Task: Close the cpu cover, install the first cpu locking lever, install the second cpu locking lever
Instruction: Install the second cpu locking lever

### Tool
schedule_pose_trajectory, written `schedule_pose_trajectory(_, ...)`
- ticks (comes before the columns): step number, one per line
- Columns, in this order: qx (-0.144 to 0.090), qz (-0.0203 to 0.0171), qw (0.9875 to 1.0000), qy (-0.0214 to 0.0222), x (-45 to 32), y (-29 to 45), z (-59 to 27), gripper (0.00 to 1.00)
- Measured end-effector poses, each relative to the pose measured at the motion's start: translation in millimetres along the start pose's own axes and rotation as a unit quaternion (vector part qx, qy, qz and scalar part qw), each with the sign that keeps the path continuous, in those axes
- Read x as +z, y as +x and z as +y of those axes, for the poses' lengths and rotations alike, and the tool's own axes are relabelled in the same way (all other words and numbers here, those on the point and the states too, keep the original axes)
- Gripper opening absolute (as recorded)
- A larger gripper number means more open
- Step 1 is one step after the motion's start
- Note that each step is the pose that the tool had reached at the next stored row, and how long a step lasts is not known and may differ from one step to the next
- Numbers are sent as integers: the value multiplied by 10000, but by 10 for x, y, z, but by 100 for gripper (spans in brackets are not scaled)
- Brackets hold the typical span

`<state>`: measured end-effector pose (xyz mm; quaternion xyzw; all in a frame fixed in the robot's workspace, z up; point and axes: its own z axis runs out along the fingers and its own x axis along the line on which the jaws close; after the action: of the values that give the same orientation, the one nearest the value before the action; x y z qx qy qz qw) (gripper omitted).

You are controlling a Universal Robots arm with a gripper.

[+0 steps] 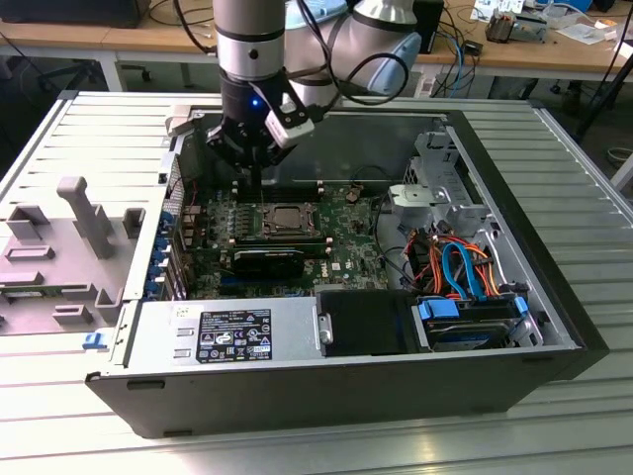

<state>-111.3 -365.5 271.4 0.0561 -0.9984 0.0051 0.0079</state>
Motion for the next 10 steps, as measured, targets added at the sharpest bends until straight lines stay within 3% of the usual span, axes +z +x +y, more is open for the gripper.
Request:
schedule_pose_trajectory(5, 0, -3, 10000, 1, -4, 37, 128, 11)
schedule_pose_trajectory(10, -30, -3, 10000, 1, -3, 16, 237, 11)
